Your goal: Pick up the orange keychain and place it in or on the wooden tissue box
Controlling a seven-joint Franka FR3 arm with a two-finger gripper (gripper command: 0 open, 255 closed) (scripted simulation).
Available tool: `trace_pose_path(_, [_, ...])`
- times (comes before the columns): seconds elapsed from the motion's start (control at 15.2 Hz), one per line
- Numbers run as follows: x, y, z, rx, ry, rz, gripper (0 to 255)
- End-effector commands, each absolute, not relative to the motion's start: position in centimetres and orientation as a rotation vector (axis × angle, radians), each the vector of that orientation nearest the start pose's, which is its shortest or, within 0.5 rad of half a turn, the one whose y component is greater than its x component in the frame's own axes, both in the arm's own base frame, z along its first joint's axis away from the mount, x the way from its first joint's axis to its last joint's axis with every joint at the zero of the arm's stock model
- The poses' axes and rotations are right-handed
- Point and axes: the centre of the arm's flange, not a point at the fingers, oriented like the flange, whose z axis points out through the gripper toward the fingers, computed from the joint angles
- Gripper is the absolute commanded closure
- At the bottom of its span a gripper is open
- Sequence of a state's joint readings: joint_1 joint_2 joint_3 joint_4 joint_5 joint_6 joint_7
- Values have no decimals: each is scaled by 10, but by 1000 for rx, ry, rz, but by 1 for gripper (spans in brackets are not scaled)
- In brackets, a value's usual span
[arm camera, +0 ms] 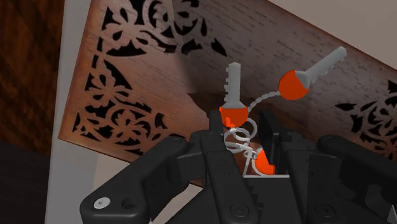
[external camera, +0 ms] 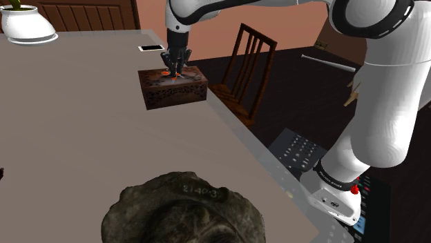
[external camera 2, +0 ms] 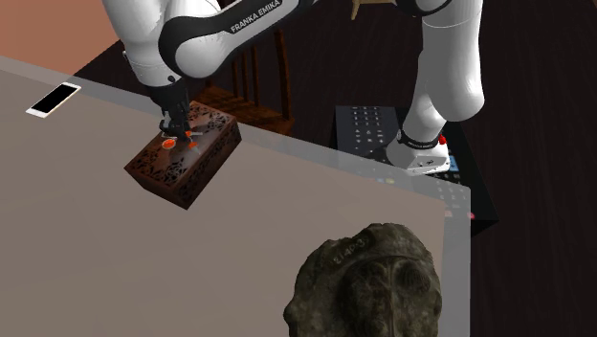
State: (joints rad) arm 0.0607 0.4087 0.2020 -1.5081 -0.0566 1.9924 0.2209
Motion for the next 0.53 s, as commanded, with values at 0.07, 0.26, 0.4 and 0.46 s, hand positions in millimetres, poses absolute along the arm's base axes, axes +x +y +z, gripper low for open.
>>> trace_pose_path(0.07, [667, 155, 438, -3095, -66, -105, 0])
trace_pose_path(0.26, [667, 155, 439, -3094, -66, -105, 0])
trace_pose_path(0.4, [667, 154, 451, -3095, -66, -105, 0])
trace_pose_path(0.46, [666, 154, 464, -3095, -66, -105, 0])
